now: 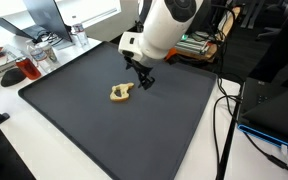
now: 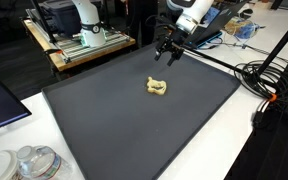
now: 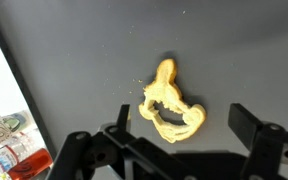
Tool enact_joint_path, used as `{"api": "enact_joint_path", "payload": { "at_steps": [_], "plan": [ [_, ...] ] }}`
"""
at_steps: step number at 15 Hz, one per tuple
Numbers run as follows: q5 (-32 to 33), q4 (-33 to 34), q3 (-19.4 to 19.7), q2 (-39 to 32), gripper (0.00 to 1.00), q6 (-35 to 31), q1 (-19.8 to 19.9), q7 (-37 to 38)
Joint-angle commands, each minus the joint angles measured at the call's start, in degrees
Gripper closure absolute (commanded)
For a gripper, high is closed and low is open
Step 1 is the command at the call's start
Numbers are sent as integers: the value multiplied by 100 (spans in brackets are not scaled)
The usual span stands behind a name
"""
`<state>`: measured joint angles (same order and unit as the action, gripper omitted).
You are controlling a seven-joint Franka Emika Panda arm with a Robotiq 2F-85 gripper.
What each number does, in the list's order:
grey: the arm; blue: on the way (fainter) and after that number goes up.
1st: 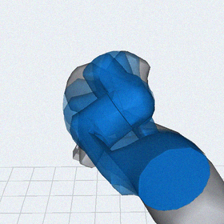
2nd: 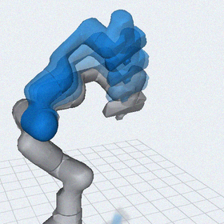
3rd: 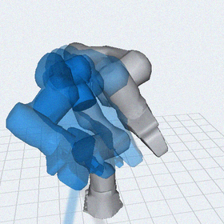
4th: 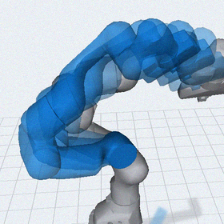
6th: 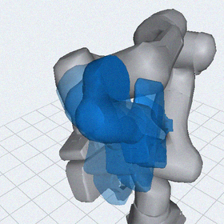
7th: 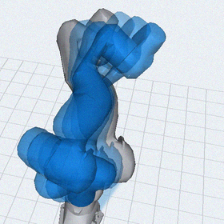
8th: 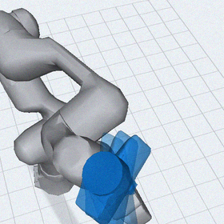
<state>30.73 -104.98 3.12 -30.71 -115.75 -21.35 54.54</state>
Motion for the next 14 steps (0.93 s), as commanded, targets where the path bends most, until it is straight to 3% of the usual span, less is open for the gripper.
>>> {"api": "enact_joint_path", "payload": {
  "at_steps": [1,9,14],
  "plan": [
    [498,-627,-82,484,0,-194,2,34],
    [400,-2054,-265,1663,0,-1445,580,-178],
    [22,-2853,-416,2126,0,-2778,1028,-1057]
  ]
}}
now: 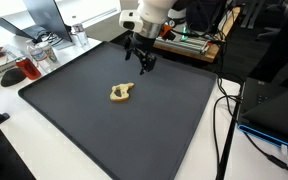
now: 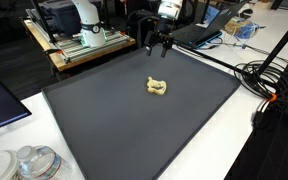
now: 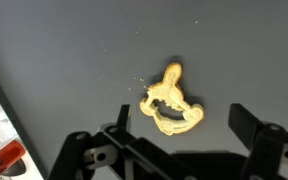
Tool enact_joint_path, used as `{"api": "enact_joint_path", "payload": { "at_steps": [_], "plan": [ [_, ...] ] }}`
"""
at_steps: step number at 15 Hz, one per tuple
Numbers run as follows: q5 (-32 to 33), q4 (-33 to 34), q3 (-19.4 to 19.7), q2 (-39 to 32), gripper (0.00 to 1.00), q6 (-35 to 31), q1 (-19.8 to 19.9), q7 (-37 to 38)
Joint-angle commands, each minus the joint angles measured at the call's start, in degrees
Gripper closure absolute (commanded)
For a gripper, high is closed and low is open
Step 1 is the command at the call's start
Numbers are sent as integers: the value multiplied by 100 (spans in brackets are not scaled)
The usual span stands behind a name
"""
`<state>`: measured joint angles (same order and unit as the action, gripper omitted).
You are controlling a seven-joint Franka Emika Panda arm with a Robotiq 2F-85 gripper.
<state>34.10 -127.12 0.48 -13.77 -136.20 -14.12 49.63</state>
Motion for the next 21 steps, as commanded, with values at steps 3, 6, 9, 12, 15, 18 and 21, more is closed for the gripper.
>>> {"api": "enact_joint_path", "payload": {
  "at_steps": [3,6,9,12,15,18,21],
  "plan": [
    [-891,-1042,-176,513,0,-1505,524,-1329],
    [-1543,-1328,-166,449,0,-2120,662,-2114],
    [-2379,-1606,-279,373,0,-2733,848,-3158],
    [-3523,-1848,-625,315,0,-3220,1194,-4311],
    [-4718,-1944,-1136,308,0,-3373,1718,-5362],
    [-5745,-1877,-1532,318,0,-3252,2267,-6275],
    [-6676,-1746,-1913,281,0,-3082,2899,-7220]
  ]
}}
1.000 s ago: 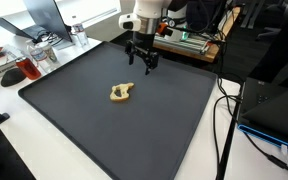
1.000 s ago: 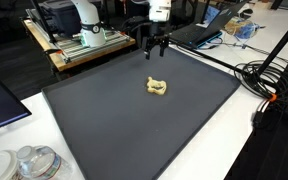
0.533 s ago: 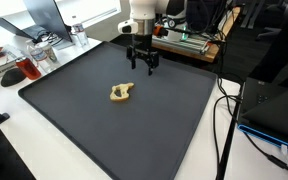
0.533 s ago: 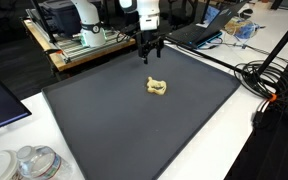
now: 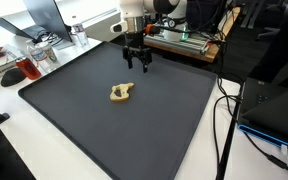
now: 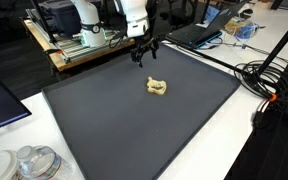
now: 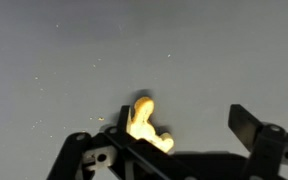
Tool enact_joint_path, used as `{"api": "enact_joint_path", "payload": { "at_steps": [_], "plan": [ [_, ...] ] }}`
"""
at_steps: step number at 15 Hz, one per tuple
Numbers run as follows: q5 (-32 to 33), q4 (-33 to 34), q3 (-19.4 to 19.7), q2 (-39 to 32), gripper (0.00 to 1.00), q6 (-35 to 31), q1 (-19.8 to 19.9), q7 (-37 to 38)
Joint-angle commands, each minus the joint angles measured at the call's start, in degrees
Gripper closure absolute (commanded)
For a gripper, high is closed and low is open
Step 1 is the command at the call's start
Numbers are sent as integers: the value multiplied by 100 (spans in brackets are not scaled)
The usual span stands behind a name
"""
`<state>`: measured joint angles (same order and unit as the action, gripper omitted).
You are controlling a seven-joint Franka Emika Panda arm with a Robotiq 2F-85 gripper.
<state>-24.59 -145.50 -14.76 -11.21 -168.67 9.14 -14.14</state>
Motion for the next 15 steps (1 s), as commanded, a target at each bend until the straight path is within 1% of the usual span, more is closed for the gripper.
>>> {"api": "enact_joint_path", "payload": {
  "at_steps": [1,3,5,7,11,12,15],
  "plan": [
    [-1102,165,-488,-4,0,256,768,-1161],
    [-1603,310,-615,-72,0,471,1113,-1752],
    [-1952,446,-628,-117,0,758,1373,-2199],
    [-2056,604,-547,-181,0,1122,1563,-2463],
    [-2028,1009,-443,-442,0,1835,1963,-2756],
    [-2209,1162,140,-491,0,2141,1495,-2941],
    [-2184,1544,627,-741,0,2730,1336,-3044]
  ]
}}
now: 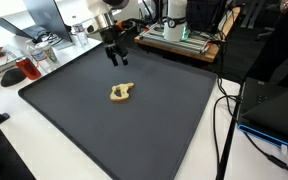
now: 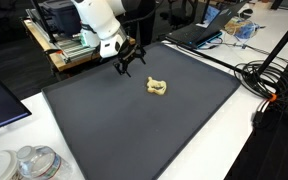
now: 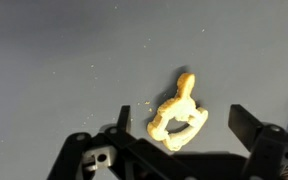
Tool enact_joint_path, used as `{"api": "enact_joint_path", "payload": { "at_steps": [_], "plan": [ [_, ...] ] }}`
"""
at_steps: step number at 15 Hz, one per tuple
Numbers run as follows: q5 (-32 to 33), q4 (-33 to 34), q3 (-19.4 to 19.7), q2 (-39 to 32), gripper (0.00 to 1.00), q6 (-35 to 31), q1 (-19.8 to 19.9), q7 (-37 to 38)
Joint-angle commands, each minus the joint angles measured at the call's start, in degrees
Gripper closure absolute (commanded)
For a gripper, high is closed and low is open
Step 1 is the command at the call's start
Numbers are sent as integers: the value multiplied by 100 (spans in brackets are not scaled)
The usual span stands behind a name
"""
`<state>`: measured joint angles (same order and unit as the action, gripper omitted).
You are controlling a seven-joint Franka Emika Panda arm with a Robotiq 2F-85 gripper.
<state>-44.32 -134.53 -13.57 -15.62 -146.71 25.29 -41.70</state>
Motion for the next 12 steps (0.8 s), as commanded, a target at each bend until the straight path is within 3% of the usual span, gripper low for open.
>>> {"api": "enact_joint_path", "payload": {
  "at_steps": [1,12],
  "plan": [
    [-181,584,657,-404,0,663,-341,-291],
    [-53,2379,1249,-1668,0,2443,-344,-447]
  ]
}}
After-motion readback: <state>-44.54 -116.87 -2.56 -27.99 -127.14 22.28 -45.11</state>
